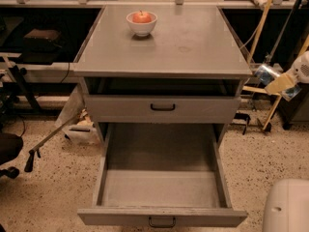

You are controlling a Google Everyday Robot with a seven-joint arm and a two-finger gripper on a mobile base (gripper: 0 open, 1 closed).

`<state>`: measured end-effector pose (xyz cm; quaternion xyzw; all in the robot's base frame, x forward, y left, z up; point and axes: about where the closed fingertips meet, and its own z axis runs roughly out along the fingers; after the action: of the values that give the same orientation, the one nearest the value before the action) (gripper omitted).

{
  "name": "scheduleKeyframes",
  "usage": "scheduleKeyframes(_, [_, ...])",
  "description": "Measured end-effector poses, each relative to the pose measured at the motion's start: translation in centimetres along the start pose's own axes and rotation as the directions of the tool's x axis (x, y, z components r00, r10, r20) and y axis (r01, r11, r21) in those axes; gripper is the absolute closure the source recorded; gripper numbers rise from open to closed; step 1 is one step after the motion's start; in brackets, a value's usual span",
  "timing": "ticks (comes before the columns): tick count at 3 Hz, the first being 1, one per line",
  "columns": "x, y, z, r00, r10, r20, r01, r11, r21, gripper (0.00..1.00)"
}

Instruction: Place redbull can into middle drawer

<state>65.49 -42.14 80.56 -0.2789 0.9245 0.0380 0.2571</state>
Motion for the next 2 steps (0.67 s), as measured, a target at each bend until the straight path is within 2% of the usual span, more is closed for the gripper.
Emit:
scheduleKeyframes(1, [-4.2,3.7,-2.2,0.99,-0.099,0.101,0.114,0.9821,-0.15,1.0])
scheduleKeyframes(2, [-5.5,6.5,-7.3,0.944,-0.115,0.309,0.215,0.9247,-0.314,1.0])
